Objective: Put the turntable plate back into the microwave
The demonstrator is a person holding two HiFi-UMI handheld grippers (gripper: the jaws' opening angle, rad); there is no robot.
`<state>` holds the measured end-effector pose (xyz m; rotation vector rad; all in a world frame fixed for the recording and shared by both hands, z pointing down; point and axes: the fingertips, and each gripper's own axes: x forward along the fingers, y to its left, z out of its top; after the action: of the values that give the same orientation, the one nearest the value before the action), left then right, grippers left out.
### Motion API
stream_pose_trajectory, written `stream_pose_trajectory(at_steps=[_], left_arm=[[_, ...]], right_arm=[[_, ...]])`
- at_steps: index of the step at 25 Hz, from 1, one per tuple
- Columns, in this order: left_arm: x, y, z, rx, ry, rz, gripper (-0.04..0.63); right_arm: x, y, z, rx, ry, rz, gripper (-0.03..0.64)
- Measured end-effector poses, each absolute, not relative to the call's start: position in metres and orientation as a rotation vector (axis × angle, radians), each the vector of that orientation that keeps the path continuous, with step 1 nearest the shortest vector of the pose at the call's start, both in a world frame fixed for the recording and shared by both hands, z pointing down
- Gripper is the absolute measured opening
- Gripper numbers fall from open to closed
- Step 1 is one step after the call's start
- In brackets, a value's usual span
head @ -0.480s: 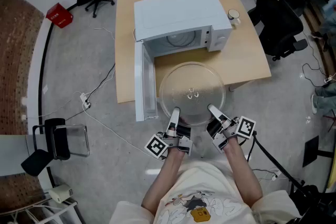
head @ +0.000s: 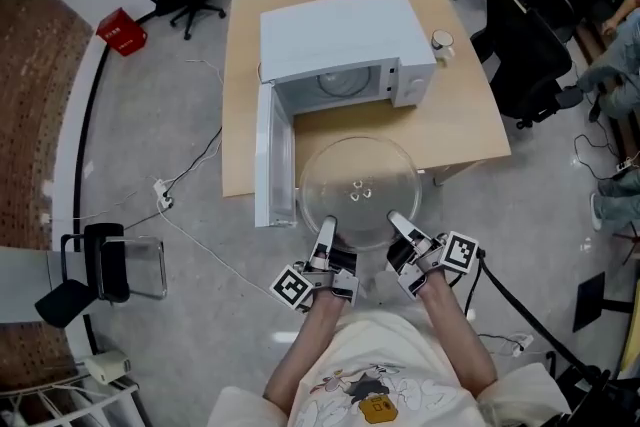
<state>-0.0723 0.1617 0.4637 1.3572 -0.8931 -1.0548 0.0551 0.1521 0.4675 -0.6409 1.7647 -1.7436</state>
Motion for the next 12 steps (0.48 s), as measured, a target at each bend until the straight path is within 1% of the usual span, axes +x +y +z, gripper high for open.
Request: stream_pose_trajectory(at_steps=[12], left_arm=[[-0.0665, 0.1584, 0.4572, 1.367, -0.899, -1.084, 0.031]], right_arm=[[0.0606, 0.1464, 0.4587, -0.611, 1.792, -1.736, 0.034]])
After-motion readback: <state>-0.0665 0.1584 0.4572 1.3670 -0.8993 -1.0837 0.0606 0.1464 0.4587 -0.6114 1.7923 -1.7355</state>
